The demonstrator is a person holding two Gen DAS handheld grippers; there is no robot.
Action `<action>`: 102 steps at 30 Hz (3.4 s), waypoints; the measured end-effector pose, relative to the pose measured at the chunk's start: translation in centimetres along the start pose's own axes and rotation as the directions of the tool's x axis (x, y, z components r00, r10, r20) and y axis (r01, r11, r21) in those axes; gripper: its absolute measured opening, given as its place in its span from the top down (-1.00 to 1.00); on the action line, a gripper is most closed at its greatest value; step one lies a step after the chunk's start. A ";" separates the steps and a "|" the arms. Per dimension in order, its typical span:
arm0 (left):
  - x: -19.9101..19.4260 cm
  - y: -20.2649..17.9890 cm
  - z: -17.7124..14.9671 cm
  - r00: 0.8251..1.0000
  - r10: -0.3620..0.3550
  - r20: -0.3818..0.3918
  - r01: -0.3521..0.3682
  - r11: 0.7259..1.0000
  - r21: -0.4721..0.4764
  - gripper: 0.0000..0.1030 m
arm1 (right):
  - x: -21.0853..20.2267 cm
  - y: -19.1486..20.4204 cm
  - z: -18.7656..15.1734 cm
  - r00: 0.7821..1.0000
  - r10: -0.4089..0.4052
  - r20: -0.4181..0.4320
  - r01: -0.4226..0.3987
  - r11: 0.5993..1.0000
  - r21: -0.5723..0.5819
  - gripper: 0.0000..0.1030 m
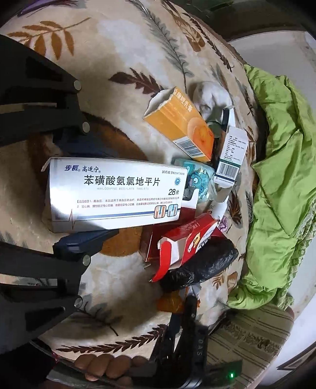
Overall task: Collect trash
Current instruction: 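Grasp the white medicine box with the left tool while the right tool grasps the orange snack bag, then lift the white box and orange bag off the bed with both tools, then carry both items over the red wastebasket and open both tools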
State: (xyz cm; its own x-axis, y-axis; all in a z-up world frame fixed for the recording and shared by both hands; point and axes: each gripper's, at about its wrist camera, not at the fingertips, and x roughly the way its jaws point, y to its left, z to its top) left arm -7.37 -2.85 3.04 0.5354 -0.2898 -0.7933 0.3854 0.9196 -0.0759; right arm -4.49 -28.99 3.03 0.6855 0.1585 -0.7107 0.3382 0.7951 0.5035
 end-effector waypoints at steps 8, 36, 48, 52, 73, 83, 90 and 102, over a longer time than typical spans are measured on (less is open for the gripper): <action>0.4 0.2 -0.3 1.000 0.010 -0.012 -0.011 1.000 -0.008 -0.01 | -4.9 2.5 -2.4 0.990 -0.046 0.133 0.067 0.985 -0.159 0.44; 1.1 -0.3 -0.5 1.000 0.028 -0.013 -0.028 0.999 0.020 -0.10 | -4.5 4.6 -7.9 0.982 -0.186 0.007 0.178 0.924 -0.340 -0.38; 1.1 -0.5 -0.4 1.000 0.026 -0.016 -0.025 0.999 0.029 -0.19 | -4.8 5.2 -8.3 0.995 -0.099 0.021 0.100 0.931 -0.352 0.19; 0.8 -0.4 -0.6 0.999 0.030 -0.011 -0.030 0.999 0.016 -0.03 | -5.8 5.7 -8.4 0.993 -0.089 0.078 0.112 0.920 -0.375 0.19; -1.9 -0.1 0.1 0.994 -0.008 0.112 0.009 1.000 -0.009 0.01 | -7.0 6.9 -8.6 0.985 -0.051 0.165 0.116 0.901 -0.417 0.19; -2.8 -0.3 -0.1 0.989 -0.037 0.143 0.038 0.999 -0.003 0.01 | -8.4 6.8 -9.1 0.982 -0.031 0.189 0.105 0.911 -0.399 0.19; -3.9 -1.1 -0.8 0.986 -0.069 0.154 0.067 0.998 0.019 0.01 | -10.3 6.5 -10.3 0.980 -0.012 0.200 0.090 0.918 -0.386 0.19; -6.3 -3.8 -1.6 0.975 -0.168 0.146 0.160 0.985 0.066 0.01 | -14.4 4.4 -11.4 0.983 0.023 0.181 0.037 0.947 -0.320 0.19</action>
State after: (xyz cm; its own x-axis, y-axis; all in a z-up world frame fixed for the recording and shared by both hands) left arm -13.41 -4.09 7.30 0.5670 -0.4756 -0.6726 0.5145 0.8421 -0.1618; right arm -20.21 -21.07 9.88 0.7984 0.0679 -0.5983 0.1389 0.9461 0.2927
